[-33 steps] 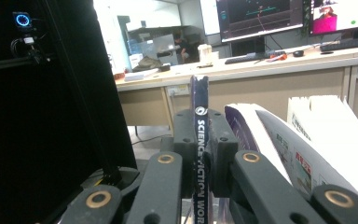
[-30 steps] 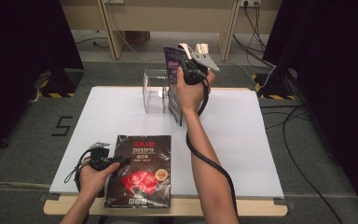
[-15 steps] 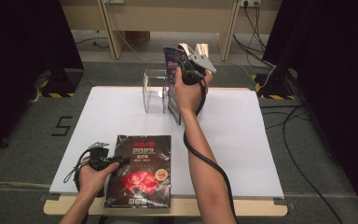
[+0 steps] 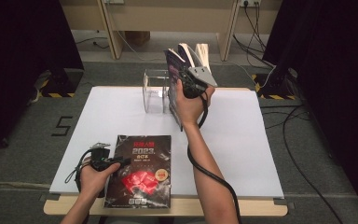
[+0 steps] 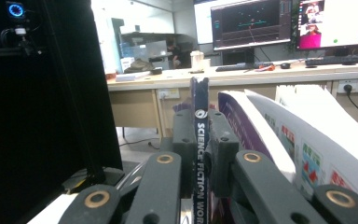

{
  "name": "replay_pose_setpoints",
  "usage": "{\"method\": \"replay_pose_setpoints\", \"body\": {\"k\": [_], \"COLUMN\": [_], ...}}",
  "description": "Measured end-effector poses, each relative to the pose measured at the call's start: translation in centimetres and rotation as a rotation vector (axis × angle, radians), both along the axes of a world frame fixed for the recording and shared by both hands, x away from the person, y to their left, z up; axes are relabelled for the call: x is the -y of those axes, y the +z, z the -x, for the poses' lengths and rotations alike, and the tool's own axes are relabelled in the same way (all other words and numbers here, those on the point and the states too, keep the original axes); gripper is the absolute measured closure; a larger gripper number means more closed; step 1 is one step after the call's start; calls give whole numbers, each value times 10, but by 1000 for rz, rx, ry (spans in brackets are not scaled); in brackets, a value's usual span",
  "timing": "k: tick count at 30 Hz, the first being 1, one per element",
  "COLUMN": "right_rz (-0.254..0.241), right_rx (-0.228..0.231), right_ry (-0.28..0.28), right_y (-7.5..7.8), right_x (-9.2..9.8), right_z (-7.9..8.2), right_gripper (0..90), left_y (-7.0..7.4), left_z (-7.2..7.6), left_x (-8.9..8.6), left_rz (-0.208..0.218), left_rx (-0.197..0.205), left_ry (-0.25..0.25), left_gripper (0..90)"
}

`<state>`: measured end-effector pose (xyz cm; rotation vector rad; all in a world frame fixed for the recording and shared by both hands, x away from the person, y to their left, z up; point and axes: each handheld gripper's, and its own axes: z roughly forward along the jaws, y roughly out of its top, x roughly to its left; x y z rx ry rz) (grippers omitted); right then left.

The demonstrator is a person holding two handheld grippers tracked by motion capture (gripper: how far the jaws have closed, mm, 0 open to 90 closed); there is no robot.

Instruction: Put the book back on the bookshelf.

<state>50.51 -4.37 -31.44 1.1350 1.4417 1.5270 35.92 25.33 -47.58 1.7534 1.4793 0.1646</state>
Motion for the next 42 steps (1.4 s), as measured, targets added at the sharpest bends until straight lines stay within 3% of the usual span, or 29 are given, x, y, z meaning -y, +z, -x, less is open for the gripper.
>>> {"method": "replay_pose_setpoints", "body": {"k": [9,21,30,42], "right_rz": [53,81,86,85], "right_rx": [4,-44,-74,-127], "right_ry": [21,30,50,70], "right_y": [-9,-22,-28,-23], "right_x": [2,21,31,31], "right_z": [31,61,70,62], "right_gripper": [841,835,804,753], "left_y": [1,2,1,2], "left_z": [1,2,2,3], "left_x": [1,2,6,6], "left_rz": [-1,-4,3,9], "left_rx": [0,1,-1,-1], "left_ry": [-2,-6,-10,-12], "left_gripper": [536,536,536,536]}}
